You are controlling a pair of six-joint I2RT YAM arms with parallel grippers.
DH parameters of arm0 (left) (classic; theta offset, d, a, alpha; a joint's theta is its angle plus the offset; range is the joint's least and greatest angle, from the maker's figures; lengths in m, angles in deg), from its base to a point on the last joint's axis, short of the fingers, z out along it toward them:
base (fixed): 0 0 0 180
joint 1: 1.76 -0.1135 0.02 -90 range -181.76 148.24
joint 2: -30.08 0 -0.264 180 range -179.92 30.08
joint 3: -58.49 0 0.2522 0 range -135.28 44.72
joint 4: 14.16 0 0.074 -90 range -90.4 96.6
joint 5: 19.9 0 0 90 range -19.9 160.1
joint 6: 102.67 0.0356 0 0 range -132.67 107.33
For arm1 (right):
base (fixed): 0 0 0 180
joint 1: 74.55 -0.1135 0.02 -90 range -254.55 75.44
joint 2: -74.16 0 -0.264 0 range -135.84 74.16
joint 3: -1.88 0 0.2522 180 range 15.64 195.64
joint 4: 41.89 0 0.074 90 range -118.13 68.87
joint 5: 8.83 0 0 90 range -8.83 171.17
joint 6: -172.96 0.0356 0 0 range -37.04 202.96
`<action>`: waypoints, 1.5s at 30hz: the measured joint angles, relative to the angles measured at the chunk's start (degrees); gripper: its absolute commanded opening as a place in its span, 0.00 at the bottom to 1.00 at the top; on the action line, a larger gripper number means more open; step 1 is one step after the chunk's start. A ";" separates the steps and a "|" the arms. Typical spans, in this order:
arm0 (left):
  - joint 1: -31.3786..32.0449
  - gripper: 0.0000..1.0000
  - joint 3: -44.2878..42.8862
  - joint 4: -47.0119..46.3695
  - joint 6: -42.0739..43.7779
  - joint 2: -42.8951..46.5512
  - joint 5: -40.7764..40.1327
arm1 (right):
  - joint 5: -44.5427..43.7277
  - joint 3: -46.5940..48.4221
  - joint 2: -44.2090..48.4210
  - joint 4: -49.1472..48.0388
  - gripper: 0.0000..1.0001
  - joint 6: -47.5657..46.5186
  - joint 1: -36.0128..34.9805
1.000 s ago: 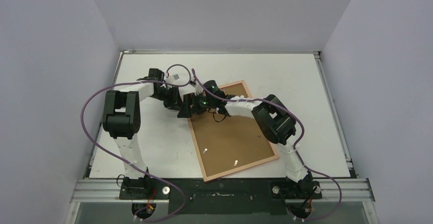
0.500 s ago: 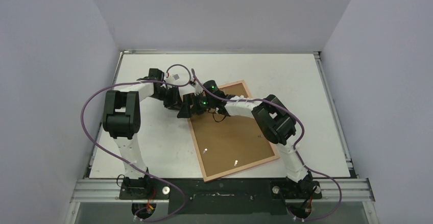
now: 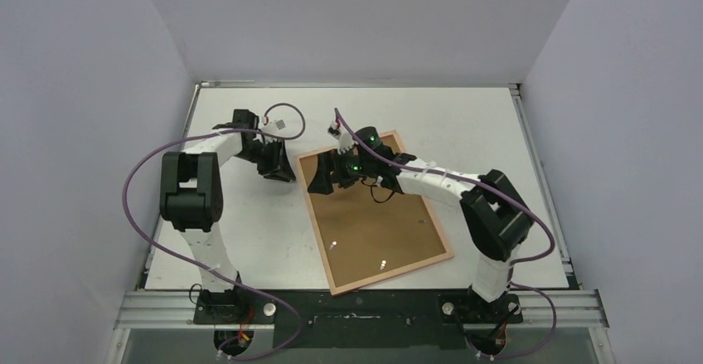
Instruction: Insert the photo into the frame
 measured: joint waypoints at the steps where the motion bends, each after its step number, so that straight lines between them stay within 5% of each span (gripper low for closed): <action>1: -0.04 0.26 0.22 0.31 0.42 0.74 0.00 | -0.46 -2.49 2.71 0.13 0.92 -0.46 -0.07; 9: 3.54 0.26 6.19 2.10 2.60 5.90 0.61 | -1.55 -18.47 11.78 1.99 0.93 -1.73 -3.17; 25: 8.87 0.17 7.89 2.84 1.81 2.38 1.57 | 0.87 -17.77 6.82 2.75 0.96 -6.10 -8.57; 31: 8.94 0.14 1.16 4.85 -0.94 -2.84 3.10 | 1.20 -15.78 5.40 2.99 0.96 -7.19 -8.87; 38: 9.14 0.14 -16.39 4.42 -3.89 -13.00 1.79 | 0.46 -10.73 3.26 4.92 0.96 -8.48 -7.96; 45: 8.87 0.22 -26.25 3.28 -5.14 -18.12 -0.55 | 0.04 -6.97 3.06 5.81 0.96 -9.62 -2.54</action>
